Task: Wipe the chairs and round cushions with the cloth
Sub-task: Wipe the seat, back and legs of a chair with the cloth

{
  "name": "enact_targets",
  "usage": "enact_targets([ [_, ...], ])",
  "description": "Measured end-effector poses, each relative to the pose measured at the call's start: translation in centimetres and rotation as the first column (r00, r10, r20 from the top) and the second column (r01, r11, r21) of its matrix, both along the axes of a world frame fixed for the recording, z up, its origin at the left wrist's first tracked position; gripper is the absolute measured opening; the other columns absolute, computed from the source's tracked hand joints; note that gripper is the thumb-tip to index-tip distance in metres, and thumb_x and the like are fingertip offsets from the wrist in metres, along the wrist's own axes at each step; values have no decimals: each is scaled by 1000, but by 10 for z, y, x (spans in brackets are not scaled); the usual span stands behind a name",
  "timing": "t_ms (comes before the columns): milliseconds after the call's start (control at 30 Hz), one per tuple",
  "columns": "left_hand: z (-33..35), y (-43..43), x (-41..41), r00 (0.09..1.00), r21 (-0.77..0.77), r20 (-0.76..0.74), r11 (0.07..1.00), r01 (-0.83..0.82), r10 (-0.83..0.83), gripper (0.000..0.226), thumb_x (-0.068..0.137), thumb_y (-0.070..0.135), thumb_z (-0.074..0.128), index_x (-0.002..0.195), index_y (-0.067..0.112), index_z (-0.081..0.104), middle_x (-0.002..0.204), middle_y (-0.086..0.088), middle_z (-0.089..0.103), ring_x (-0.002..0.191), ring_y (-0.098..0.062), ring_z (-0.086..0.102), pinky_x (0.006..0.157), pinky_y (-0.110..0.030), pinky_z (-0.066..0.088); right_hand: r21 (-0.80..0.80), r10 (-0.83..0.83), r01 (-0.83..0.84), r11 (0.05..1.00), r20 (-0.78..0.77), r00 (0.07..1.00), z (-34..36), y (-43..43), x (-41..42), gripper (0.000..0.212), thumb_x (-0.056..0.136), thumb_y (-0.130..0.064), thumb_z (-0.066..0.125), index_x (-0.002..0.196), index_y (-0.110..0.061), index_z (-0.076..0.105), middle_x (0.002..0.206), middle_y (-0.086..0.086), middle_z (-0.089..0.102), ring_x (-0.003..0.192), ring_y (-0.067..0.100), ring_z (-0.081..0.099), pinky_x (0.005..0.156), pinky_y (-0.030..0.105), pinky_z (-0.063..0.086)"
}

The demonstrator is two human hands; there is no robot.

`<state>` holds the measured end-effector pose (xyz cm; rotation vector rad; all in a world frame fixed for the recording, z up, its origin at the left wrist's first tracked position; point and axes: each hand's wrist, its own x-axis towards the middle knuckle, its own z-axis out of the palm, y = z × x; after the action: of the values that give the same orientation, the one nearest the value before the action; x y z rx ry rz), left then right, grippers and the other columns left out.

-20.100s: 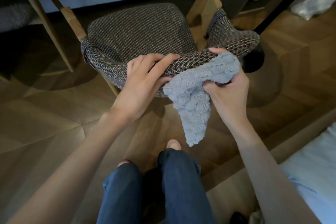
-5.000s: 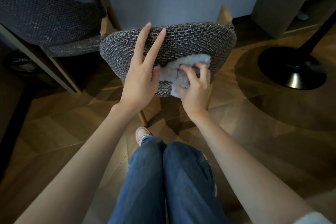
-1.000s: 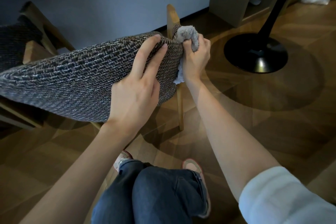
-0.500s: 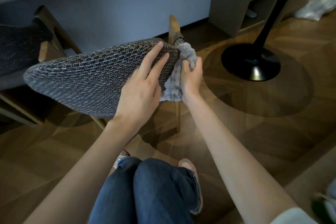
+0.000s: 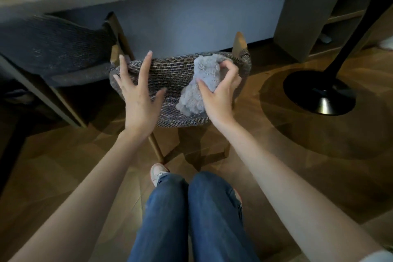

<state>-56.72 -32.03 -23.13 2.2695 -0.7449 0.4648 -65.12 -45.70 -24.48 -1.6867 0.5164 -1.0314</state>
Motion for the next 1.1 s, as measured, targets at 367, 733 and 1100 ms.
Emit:
enact_targets([
  [367, 5, -74, 48, 998, -131, -66, 991, 5, -14, 51, 87, 8, 63, 131, 28, 46, 149, -10, 23, 142, -45, 10, 111, -54, -15, 118, -76, 95, 988, -152, 985, 24, -68, 41, 53, 85, 3, 63, 128, -14, 37, 136, 16, 28, 92, -4, 34, 86, 6, 32],
  [733, 14, -82, 137, 992, -87, -111, 995, 50, -60, 52, 84, 5, 65, 128, 26, 47, 146, -9, 26, 142, -29, 20, 113, -58, -13, 165, 12, 26, 986, -221, 975, 32, -85, 115, 51, 87, -5, 67, 127, -17, 38, 136, 12, 31, 99, 7, 40, 86, 10, 37],
  [1100, -59, -34, 97, 957, -259, -218, 957, 132, -192, 67, 98, 10, 50, 152, 25, 13, 158, 1, 18, 145, -9, 15, 105, -1, 16, 80, 113, -92, 993, -321, 940, -45, -74, 75, 46, 81, -9, 69, 108, -41, 47, 124, 4, 50, 112, 15, 52, 102, 42, 45],
])
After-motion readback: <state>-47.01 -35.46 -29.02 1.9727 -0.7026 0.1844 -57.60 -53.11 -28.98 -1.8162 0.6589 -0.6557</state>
